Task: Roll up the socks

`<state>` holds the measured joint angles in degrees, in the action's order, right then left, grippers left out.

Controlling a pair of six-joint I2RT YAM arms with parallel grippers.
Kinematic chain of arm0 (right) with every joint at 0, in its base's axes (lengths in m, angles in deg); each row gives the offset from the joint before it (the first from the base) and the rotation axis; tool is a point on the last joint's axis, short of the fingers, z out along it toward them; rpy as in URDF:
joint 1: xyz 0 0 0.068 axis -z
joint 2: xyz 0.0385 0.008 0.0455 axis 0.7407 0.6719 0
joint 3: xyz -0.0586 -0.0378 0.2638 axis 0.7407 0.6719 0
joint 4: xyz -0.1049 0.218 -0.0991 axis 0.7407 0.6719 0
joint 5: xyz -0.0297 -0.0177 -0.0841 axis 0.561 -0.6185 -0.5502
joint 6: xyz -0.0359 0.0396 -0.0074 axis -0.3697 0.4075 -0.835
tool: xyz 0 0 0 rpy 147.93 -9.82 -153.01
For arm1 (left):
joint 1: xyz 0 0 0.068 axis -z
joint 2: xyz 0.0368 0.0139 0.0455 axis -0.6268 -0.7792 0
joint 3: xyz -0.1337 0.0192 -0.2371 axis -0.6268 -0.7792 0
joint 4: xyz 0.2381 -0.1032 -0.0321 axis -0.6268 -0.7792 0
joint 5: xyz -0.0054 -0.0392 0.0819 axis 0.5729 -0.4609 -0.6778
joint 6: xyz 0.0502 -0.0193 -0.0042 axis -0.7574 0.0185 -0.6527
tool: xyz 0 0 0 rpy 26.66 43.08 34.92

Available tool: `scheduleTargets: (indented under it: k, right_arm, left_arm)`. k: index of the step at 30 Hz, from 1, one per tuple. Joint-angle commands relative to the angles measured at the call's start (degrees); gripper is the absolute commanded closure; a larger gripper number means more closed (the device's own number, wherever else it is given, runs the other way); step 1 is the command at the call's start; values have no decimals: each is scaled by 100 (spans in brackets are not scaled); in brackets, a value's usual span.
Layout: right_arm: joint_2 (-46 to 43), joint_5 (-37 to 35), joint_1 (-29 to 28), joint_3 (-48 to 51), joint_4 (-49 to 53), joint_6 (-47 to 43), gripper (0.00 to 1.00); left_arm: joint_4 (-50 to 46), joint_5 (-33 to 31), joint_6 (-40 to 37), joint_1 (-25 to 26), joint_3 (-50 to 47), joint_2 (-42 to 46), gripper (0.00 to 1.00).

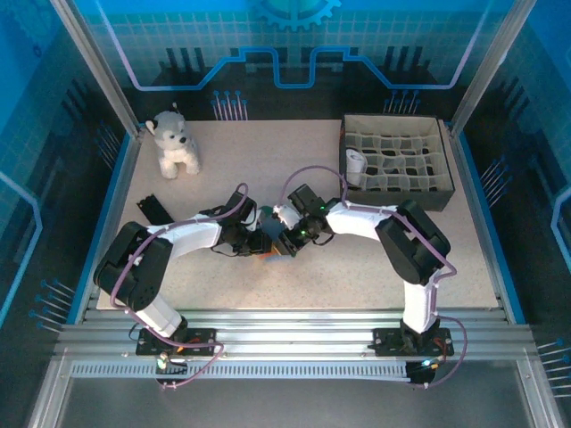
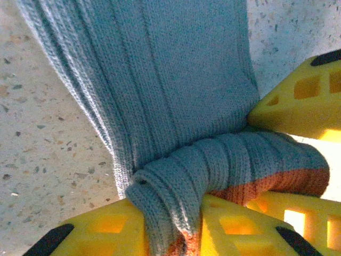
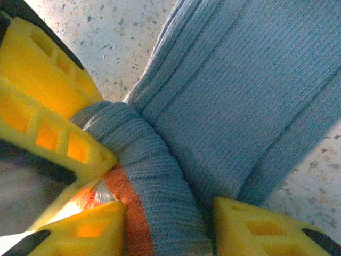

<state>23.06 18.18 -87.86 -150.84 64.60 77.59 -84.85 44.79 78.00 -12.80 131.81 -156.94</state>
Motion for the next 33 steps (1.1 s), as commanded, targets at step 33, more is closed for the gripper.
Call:
scheduleTargets:
  k: [33]
  right_arm:
    - [662, -149, 298, -485, 1383, 228, 73]
  left_arm:
    - [1621, -1235, -8145, 1073, -1753, 2811, 55]
